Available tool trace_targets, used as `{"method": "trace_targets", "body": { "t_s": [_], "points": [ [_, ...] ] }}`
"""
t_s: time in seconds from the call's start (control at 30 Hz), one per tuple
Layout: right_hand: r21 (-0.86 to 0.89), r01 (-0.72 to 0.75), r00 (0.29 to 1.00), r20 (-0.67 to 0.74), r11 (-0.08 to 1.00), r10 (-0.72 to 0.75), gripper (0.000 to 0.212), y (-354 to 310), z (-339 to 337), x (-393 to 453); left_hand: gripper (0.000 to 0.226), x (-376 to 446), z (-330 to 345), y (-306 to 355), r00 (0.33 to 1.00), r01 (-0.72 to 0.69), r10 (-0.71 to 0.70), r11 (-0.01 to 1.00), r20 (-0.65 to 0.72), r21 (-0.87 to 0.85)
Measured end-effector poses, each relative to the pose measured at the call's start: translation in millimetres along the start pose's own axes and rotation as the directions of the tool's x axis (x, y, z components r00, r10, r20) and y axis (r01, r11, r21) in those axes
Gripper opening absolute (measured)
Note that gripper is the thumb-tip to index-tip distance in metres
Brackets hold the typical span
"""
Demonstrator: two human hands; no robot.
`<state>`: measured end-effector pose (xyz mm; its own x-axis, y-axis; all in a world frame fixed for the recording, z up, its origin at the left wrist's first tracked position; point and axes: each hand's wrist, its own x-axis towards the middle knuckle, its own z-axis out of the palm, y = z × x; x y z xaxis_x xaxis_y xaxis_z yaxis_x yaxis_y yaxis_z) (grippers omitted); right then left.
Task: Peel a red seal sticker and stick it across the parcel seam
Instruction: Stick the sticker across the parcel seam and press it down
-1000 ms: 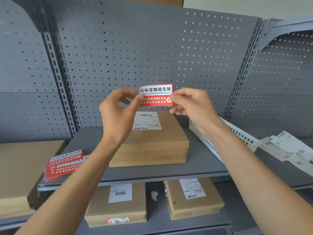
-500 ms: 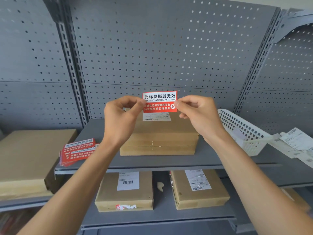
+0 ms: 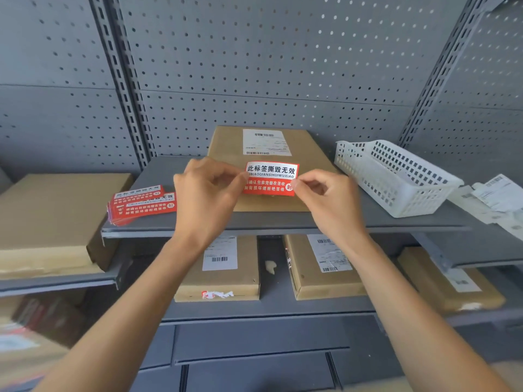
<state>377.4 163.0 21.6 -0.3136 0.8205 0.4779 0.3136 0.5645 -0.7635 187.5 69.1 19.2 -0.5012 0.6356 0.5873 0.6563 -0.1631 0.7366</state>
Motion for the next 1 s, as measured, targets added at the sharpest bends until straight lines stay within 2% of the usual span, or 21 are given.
{"method": "trace_targets", "body": {
  "t_s": [0.17,0.33,0.47,1.0],
  "points": [
    [-0.050,0.016,1.000,0.018,0.999,-0.015,0.009,11,3,-18,0.010,-18,2,-11,0.999,-0.030,0.028,0.997,0.017,0.078],
    [-0.099,0.003,0.999,0.040,0.995,0.001,0.009,22,8,-26,0.012,-26,8,-17,0.998,0.025,-0.032,0.993,0.055,0.118],
    [-0.122,0.009,1.000,0.026,0.992,-0.006,0.010,26,12,-28,0.012,-26,10,-20,0.995,0.076,-0.083,0.991,0.059,0.111],
    [-0.162,0.025,1.000,-0.007,0.987,-0.026,0.013,29,23,-17,0.014,-19,15,-29,0.989,0.128,-0.131,0.990,0.069,0.054]
  ]
}}
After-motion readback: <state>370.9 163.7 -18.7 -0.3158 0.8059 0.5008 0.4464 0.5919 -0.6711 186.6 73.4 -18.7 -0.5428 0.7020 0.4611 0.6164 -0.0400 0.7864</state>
